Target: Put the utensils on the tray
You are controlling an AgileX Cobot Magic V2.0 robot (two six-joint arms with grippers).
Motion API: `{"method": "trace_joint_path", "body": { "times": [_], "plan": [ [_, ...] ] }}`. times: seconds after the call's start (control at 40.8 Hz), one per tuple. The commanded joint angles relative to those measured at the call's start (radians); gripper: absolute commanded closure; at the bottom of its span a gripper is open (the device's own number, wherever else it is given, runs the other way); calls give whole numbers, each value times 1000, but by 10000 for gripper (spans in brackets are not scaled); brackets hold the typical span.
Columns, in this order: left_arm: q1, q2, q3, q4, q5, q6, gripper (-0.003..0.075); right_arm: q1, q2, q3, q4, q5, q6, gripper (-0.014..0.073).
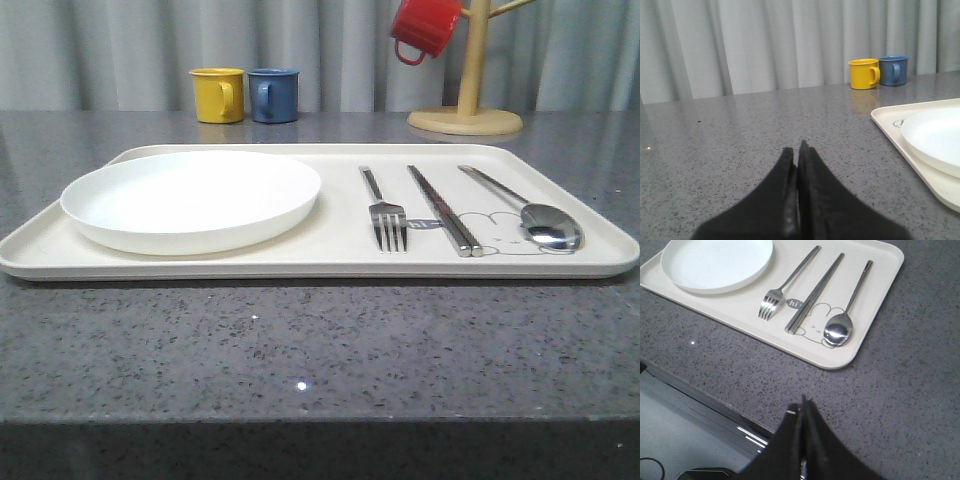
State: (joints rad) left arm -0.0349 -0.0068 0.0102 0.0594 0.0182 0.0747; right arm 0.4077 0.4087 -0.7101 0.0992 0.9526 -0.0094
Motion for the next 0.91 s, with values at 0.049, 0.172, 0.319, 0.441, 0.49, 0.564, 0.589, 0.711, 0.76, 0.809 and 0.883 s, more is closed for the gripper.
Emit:
{"method": "trace_joint_path", "body": {
  "times": [0.049, 0.172, 0.319, 0.441, 0.49, 0.564, 0.589, 0.711, 0.76, 0.809, 0.883],
  "plan": [
    [1, -23, -3, -10, -89, -10, 738, 0, 8, -23, 5, -67, -7, 715],
    [1, -23, -3, -10, -89, -10, 738, 0, 8, -23, 5, -67, -7, 715],
    [1, -23, -3, -10, -89, -10, 738, 0, 5, -20, 5, -74, -7, 715],
    [1, -23, -3, -10, -89, -10, 738, -30, -76, 36, 0, -113, -7, 715],
    [1, -23, -3, -10, -89, -10, 738, -59, -106, 72, -14, -156, -7, 715],
    [1, -23, -3, -10, -89, -10, 738, -119, -168, 143, -18, -243, -7, 715],
    [1, -23, -3, -10, -89, -10, 738, -135, -191, 176, -18, -285, -7, 715],
    [1, -23, -3, -10, -89, -10, 738, -226, -281, 340, -18, -492, -7, 715],
    [1, -23, -3, -10, -89, -10, 738, -256, -319, 403, -18, -561, -7, 715],
    [1, -23, -3, -10, -89, -10, 738, -284, -349, 462, -18, -621, -7, 715],
    [1, -23, -3, -10, -89, -10, 738, -309, -387, 548, -18, -707, -7, 715]
  ]
}}
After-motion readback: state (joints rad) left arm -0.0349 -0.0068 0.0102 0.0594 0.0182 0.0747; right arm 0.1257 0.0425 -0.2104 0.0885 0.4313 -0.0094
